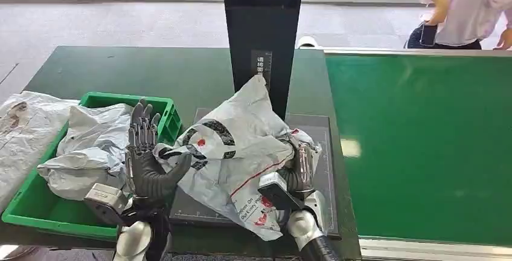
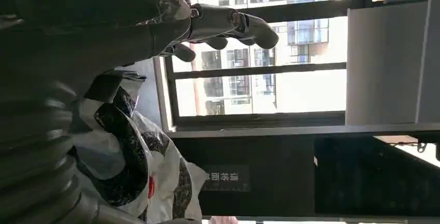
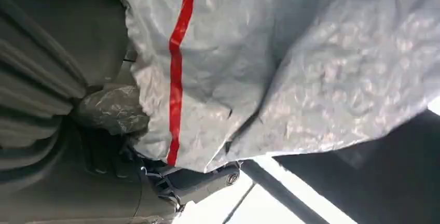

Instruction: Moved the parcel from conveyor to table for the left to box.

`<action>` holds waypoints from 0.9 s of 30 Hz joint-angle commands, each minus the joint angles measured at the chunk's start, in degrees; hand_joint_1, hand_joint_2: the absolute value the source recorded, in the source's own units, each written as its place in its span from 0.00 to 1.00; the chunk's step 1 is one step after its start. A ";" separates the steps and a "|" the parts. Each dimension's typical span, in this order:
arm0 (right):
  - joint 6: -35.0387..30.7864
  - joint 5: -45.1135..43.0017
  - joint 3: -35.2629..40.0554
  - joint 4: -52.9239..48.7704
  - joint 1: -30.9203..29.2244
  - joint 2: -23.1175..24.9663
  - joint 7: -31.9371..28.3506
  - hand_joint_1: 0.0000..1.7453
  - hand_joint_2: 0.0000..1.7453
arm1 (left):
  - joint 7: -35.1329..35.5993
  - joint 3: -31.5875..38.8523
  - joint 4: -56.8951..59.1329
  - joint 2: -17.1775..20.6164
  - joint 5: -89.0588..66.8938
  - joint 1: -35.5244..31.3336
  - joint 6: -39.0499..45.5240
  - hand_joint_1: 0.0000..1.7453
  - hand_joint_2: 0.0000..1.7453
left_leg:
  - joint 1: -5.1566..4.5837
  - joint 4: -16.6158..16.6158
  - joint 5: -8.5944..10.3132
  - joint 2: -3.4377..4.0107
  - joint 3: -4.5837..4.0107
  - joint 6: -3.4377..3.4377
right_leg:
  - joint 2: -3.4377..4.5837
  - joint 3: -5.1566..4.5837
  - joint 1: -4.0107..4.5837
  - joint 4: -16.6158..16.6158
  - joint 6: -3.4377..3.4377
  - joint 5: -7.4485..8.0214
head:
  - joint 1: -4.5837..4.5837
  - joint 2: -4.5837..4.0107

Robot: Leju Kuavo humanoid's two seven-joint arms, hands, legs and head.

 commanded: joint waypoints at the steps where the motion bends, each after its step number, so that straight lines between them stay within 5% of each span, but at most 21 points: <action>1: -0.56 -3.48 6.43 14.97 -7.89 1.20 0.56 1.00 1.00 | 0.13 -0.47 3.17 0.91 -0.11 -2.26 0.13 0.00 1.00 | -0.02 -0.05 0.01 0.10 0.09 0.02 | 0.08 0.05 -0.01 -0.05 0.00 0.03 | 0.00 0.00; 12: -0.58 -3.51 5.77 17.08 -8.94 1.20 2.07 1.00 1.00 | 0.13 -0.64 1.96 1.17 -0.32 -1.13 0.85 0.00 1.00 | -0.02 -0.05 0.00 0.04 0.07 0.02 | 0.03 0.05 -0.02 -0.05 0.00 0.01 | 0.00 0.00; 13: -0.89 -2.94 5.81 18.09 -9.30 1.20 3.30 0.36 1.00 | 0.13 -0.78 1.76 1.22 -0.44 -0.94 1.08 0.00 1.00 | -0.02 -0.11 0.01 0.06 0.14 0.03 | 0.04 0.10 -0.02 -0.10 -0.01 0.02 | -0.02 0.00; 14: -1.82 -2.83 5.50 18.53 -9.39 1.20 4.07 0.00 1.00 | 0.13 -0.94 1.38 1.23 -0.64 -0.55 1.50 0.00 1.00 | -0.01 -0.16 0.03 0.07 0.19 0.04 | 0.03 0.16 -0.01 -0.17 -0.01 0.04 | 0.00 0.00; 27: -7.74 -0.11 0.03 15.89 -7.72 1.20 4.16 0.00 1.00 | 0.13 -1.44 -0.15 1.35 -1.58 0.23 5.13 0.00 1.00 | -0.02 -0.19 0.04 0.02 0.19 0.05 | -0.02 0.17 -0.01 -0.21 0.00 0.04 | -0.02 0.00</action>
